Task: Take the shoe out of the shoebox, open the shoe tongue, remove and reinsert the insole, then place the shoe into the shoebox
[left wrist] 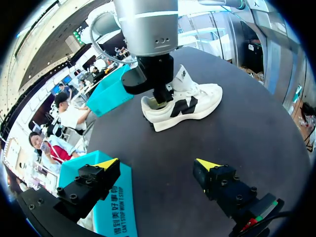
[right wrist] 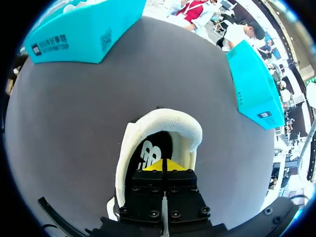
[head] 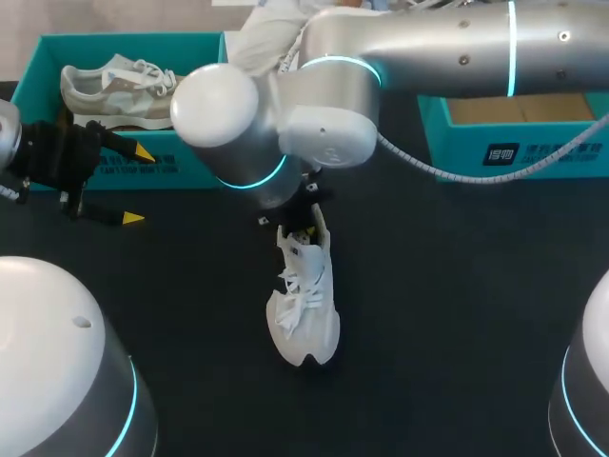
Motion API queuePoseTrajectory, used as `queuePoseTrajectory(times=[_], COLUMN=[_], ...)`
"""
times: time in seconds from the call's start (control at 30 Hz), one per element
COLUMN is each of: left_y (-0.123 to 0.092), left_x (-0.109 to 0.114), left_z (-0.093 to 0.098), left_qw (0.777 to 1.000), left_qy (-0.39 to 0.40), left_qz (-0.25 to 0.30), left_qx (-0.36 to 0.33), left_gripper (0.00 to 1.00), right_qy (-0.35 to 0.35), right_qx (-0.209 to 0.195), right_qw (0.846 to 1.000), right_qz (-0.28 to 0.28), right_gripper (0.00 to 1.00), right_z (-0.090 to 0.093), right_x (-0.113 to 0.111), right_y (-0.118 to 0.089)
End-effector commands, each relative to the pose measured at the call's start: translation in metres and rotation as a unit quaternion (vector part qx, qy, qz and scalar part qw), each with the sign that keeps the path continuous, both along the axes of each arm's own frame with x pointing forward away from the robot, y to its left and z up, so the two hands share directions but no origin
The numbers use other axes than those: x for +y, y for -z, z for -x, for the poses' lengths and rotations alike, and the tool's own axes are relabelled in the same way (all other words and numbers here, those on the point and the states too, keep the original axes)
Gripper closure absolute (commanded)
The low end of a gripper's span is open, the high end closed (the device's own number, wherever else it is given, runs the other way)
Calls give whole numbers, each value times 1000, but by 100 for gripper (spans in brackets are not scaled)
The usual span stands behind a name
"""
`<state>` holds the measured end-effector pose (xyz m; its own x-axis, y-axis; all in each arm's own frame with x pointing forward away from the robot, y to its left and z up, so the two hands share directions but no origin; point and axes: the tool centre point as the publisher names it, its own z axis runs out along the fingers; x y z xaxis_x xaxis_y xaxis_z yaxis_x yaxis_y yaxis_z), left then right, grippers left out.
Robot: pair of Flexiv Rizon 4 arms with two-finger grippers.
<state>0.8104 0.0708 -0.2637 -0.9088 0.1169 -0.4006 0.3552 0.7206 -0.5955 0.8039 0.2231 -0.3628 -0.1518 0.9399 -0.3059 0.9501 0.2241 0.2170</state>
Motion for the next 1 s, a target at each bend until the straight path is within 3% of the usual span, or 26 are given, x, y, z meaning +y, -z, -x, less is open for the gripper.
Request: queuePoseTrajectory(times=[0.03, 0.07, 0.27, 0.37, 0.53, 0.67, 0.77, 1.0], left_y=[-1, -1, -1, -1, -1, -1, -1, -1], left_x=[0, 0, 0, 0, 0, 0, 0, 0], left_z=[1, 1, 1, 1, 1, 1, 1, 1], left_qw=[1000, 1000, 1000, 1000, 1000, 1000, 1000, 1000], left_qy=[0, 0, 0, 0, 0, 0, 0, 0], left_qz=[-2, -2, -2, -2, -2, -2, -2, -2], left_qx=[0, 0, 0, 0, 0, 0, 0, 0], left_gripper=[0, 0, 0, 0, 0, 0, 0, 0], right_qy=[5, 15, 4, 4, 4, 10, 15, 17], right_qx=[-9, -15, 5, 9, 12, 14, 39, 85], right_qw=[999, 998, 998, 997, 996, 995, 993, 988], right_qz=[-37, -59, -67, -76, -90, -97, -113, -130], right_gripper=[100, 100, 100, 100, 100, 100, 100, 100], right_z=[-2, -4, -12, -13, -10, -2, 7, 20], right_x=[-8, -8, -2, 0, 1, -2, -2, 1], right_y=[1, 5, 40, 46, 47, 27, 21, 31])
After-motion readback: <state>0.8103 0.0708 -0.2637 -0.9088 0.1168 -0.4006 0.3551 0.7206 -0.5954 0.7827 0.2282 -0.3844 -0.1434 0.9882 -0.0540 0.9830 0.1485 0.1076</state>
